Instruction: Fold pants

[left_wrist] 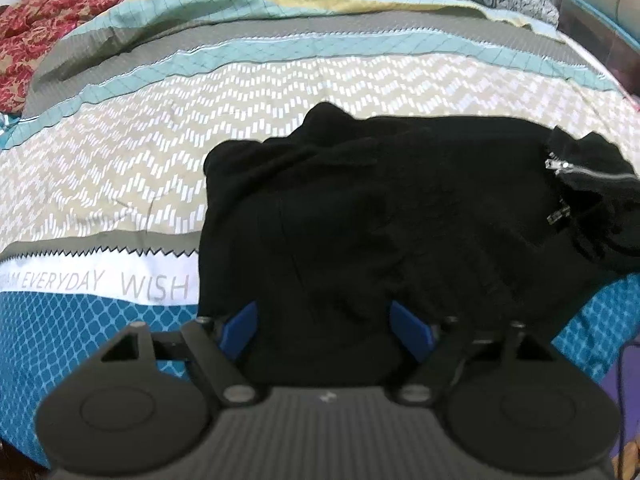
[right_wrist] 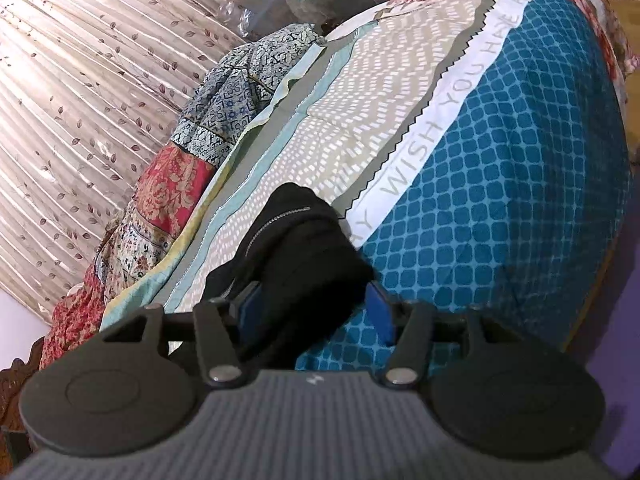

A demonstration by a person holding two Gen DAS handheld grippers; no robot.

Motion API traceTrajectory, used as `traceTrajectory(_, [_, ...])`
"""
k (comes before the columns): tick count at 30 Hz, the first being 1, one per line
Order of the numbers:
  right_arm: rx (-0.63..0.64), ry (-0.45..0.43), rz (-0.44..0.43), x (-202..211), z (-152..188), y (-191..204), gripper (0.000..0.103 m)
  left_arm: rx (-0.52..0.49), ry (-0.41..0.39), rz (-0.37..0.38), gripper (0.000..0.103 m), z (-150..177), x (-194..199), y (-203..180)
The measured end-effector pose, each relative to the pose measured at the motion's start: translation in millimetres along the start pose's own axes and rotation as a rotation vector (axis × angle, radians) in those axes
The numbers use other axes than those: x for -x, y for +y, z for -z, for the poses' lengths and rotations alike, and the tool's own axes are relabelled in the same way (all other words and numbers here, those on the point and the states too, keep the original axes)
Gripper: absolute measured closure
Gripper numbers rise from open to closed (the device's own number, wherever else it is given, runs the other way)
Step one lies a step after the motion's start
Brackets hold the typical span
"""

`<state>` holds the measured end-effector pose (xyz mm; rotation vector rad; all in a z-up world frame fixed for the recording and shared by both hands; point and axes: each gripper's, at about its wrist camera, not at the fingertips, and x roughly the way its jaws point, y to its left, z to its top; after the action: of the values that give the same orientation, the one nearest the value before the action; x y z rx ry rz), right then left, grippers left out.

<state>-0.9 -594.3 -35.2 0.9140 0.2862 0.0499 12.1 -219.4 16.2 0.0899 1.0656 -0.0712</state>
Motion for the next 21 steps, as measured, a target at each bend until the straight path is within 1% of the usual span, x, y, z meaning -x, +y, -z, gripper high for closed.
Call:
traceTrajectory(3, [-0.018,0.007,0.005,-2.2,-0.8,-2.5,0.043,0.003,-0.009,0.012,0.027,-1.4,0.2,-0.5])
traceTrajectory(7, [-0.031,0.014,0.013,-2.9,-1.0,-6.2,0.043,0.013,0.02,0.023,0.027,-0.5,-10.1,1.3])
traceTrajectory(8, [-0.033,0.014,0.015,-3.1,-1.1,-7.0,0.043,0.019,0.031,0.027,0.026,0.2,-14.5,2.9])
traceTrajectory(11, [-0.049,0.018,0.019,-4.5,-2.0,-9.0,0.042,0.045,0.051,0.034,0.017,1.5,-25.5,9.6])
traceTrajectory(12, [-0.053,0.016,0.02,-5.0,-1.9,-8.2,0.042,0.053,0.055,0.038,0.017,1.1,-27.1,11.5])
traceTrajectory(14, [-0.052,0.01,0.018,-5.3,-4.7,-7.5,0.042,0.061,0.06,0.047,0.017,-0.9,-26.5,13.7])
traceTrajectory(15, [-0.049,0.005,0.018,-5.6,-6.0,-6.5,0.042,0.064,0.058,0.054,0.02,-2.0,-24.6,14.3])
traceTrajectory(17, [-0.045,-0.004,0.018,-8.5,-10.7,-6.5,0.041,0.086,0.047,0.096,0.023,-5.0,-18.3,18.2])
traceTrajectory(21, [-0.06,-0.013,0.024,-17.6,-17.1,-9.7,0.039,0.139,0.007,0.18,0.023,-13.9,-2.2,28.9])
